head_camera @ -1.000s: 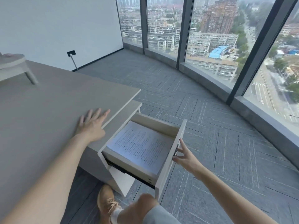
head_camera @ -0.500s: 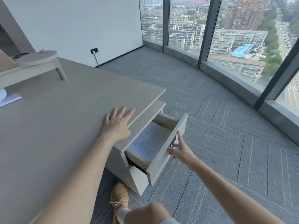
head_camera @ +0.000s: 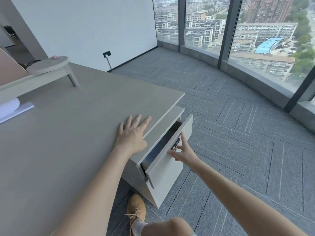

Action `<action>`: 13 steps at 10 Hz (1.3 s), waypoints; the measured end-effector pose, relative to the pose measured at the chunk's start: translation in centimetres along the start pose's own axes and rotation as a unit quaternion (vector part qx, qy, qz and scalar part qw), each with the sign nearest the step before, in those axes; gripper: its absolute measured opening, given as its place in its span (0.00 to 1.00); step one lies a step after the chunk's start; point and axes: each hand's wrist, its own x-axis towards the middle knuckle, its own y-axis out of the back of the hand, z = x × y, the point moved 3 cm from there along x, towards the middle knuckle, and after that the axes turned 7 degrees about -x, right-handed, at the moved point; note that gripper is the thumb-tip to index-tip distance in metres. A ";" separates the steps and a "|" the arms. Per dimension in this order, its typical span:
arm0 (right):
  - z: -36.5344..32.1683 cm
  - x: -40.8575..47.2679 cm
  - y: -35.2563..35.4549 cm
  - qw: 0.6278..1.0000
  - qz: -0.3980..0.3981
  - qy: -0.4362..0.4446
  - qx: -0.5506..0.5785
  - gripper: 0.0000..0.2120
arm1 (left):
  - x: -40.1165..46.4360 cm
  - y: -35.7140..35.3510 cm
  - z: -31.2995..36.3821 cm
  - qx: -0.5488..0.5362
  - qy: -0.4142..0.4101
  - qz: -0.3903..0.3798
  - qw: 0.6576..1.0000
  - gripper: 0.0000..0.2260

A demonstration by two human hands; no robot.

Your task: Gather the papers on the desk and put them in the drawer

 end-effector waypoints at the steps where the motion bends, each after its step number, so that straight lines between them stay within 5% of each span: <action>1: -0.4 0.9 -0.7 1.000 0.008 -0.001 0.002 0.53 | 0.0 -0.1 -0.1 -0.003 0.002 0.001 1.000 0.44; 10: -3.2 2.6 -2.7 0.999 -0.021 -0.010 -0.043 0.54 | -0.1 -0.2 -0.1 -0.031 -0.003 0.007 0.999 0.44; 11: -4.7 1.8 -1.9 0.997 0.014 -0.031 -0.072 0.49 | -0.6 0.2 0.1 -0.049 -0.007 0.011 0.999 0.42; 12: -6.5 0.8 -1.1 0.991 0.061 -0.018 -0.117 0.25 | -1.6 0.5 0.2 -0.096 -0.005 0.021 0.995 0.38; 13: -8.9 -0.9 -0.5 0.990 0.070 -0.012 -0.123 0.24 | -3.2 1.4 0.3 -0.289 0.052 0.017 0.956 0.29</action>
